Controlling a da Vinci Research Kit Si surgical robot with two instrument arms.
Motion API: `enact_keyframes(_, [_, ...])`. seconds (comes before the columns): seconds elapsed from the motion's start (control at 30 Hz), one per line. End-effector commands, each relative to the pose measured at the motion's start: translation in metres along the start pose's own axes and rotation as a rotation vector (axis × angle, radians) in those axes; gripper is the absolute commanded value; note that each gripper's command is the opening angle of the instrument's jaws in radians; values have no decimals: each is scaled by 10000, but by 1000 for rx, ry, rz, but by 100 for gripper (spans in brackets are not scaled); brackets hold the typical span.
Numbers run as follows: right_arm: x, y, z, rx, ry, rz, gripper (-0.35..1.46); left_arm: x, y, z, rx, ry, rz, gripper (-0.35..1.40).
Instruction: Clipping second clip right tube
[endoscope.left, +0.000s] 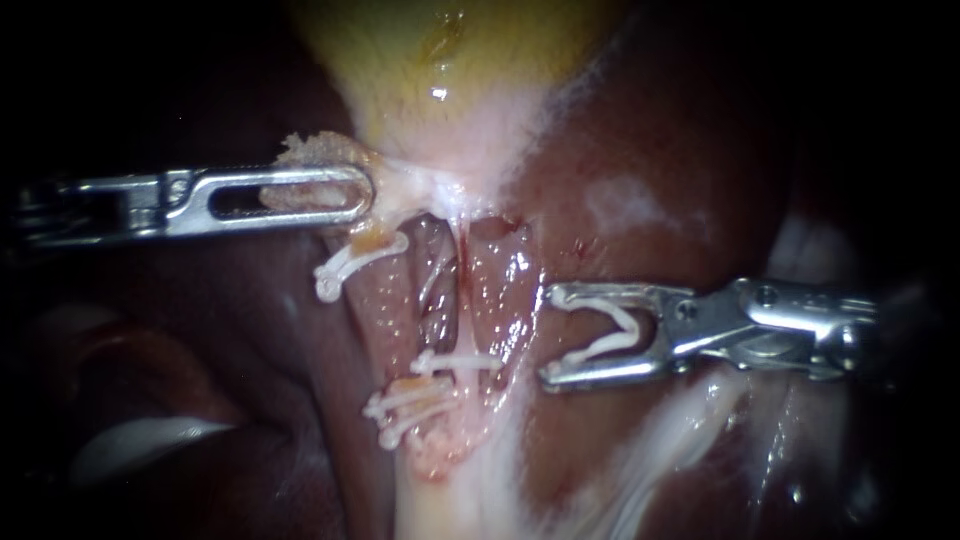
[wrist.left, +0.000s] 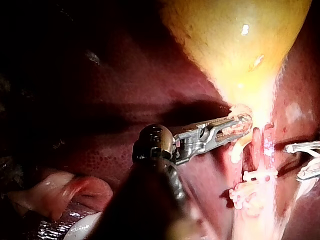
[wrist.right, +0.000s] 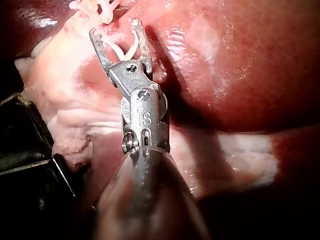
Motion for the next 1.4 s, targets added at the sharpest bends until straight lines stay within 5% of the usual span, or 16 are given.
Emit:
enact_keyframes(0.03, [0, 2, 4, 0, 1, 11, 50, 0, 0, 0, 2, 1, 0, -35])
enact_keyframes(0.47, [-15, 16, 60, 31, 10, 141, 49, 2, -4, 2, 5, 3, 0, -35])
enact_keyframes(0.67, [-14, 19, 77, 54, 57, 200, 49, 2, -5, 3, 4, 3, 0, -35])
enact_keyframes(0.97, [-10, 19, 87, 123, 135, 263, 49, 3, -5, 3, 6, 4, 0, -35])
enact_keyframes(1.4, [-9, 19, 88, 148, 136, 269, 48, 3, -5, 3, 6, 4, 0, -35])
